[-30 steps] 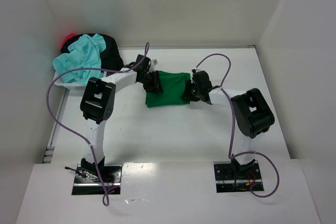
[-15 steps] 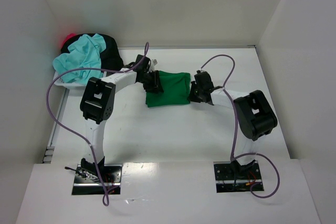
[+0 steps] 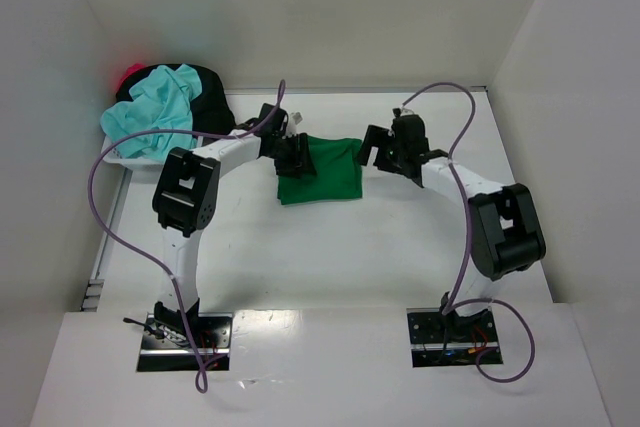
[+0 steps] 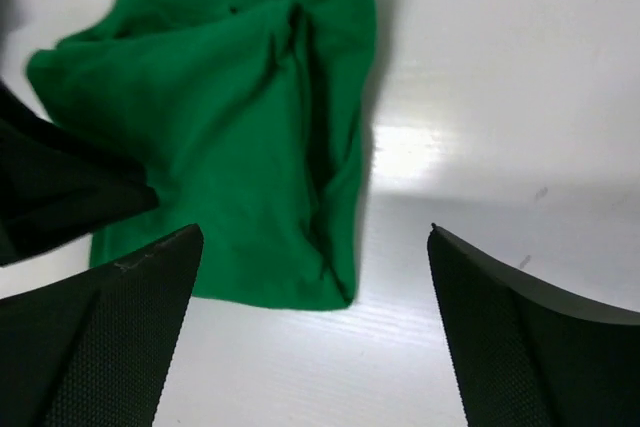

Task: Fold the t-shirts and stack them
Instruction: Smooth out wrinkles on the folded tshirt, then put the neatly folded tshirt into the corner of the board with the right arm

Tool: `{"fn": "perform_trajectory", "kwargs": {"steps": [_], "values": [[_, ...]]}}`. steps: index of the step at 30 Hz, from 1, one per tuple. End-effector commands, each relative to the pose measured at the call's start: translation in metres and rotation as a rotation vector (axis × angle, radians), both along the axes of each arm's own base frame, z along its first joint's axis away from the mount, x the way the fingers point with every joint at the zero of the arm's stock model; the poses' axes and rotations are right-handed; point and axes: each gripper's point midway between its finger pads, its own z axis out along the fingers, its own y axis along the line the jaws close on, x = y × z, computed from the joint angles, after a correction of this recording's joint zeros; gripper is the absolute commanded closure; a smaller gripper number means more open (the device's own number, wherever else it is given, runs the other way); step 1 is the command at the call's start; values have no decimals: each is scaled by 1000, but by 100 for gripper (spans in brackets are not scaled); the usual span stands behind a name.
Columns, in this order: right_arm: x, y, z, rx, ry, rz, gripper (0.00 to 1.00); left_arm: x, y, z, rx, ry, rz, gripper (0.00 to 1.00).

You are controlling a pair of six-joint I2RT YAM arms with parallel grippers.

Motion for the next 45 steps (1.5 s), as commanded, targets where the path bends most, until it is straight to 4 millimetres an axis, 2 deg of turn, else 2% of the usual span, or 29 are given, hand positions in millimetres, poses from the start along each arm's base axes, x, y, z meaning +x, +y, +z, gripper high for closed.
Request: {"fn": "perform_trajectory", "kwargs": {"steps": [1,2,3,5,6,7,11,14,19,21,23,24,25,27,30,40,42,44,45], "values": [[26,14,30,46,-101,86,0,1,3,14,22,-40,-34,34],[29,17,27,52,-92,96,0,-1,4,14,22,-39,-34,34],[28,22,14,55,-63,125,0,-4,5,11,25,-30,-34,34],[31,26,5,64,-40,142,0,-3,4,22,18,-52,-34,33],[32,30,1,77,-29,161,0,-5,5,19,21,-43,-34,33],[33,33,-11,80,-2,169,0,-4,5,25,17,-55,-34,33],[34,39,-33,95,44,194,0,-6,15,42,8,-82,-15,31],[33,39,-39,93,57,194,0,-7,20,56,5,-108,-12,30],[39,43,-40,108,48,197,0,-12,27,57,12,-104,-10,29],[37,44,-51,110,82,204,0,-14,28,58,12,-103,-10,29],[41,47,-48,118,81,212,0,-17,28,62,10,-110,-10,29],[39,48,-54,122,96,219,0,-17,33,59,13,-101,-1,29],[38,48,-60,126,112,213,0,-17,33,64,10,-113,0,29],[38,50,-63,132,115,219,0,-19,39,59,20,-97,3,29],[37,51,-71,141,137,219,0,-20,44,66,17,-109,12,28],[28,58,-97,181,216,239,9,-32,55,83,-9,-124,7,28],[25,58,-103,178,234,237,16,-34,56,87,-10,-127,7,28],[28,59,-100,185,229,232,21,-32,60,97,-15,-150,16,28],[26,60,-104,189,241,237,26,-33,58,98,-22,-148,11,28]]}}
